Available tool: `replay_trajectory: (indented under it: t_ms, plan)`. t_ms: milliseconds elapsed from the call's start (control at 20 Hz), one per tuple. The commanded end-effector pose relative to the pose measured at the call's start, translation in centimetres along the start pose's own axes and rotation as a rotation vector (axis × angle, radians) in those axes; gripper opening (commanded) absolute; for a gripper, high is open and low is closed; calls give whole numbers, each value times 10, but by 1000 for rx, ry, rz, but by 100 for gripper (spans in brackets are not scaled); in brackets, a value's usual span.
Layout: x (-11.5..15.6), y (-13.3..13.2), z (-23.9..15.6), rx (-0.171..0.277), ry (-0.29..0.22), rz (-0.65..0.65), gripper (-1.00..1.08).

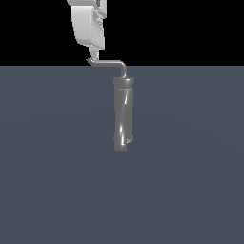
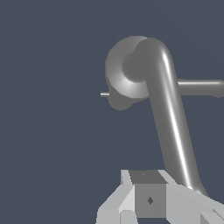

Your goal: Turn on the faucet by rotating a designated handle.

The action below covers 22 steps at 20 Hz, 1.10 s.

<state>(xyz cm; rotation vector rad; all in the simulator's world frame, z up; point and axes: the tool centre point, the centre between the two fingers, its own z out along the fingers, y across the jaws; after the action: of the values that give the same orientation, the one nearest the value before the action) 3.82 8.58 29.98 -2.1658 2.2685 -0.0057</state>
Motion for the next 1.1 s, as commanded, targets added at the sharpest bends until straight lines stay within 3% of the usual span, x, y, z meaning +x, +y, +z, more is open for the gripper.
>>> replay_trajectory:
  t_ms: [0, 550, 1050]
  plan:
    - [-1, 10, 0, -7, 1, -2, -100]
    - [-3, 37, 0, -6, 1, -2, -100]
    - [16, 55, 0, -3, 2, -1, -100]
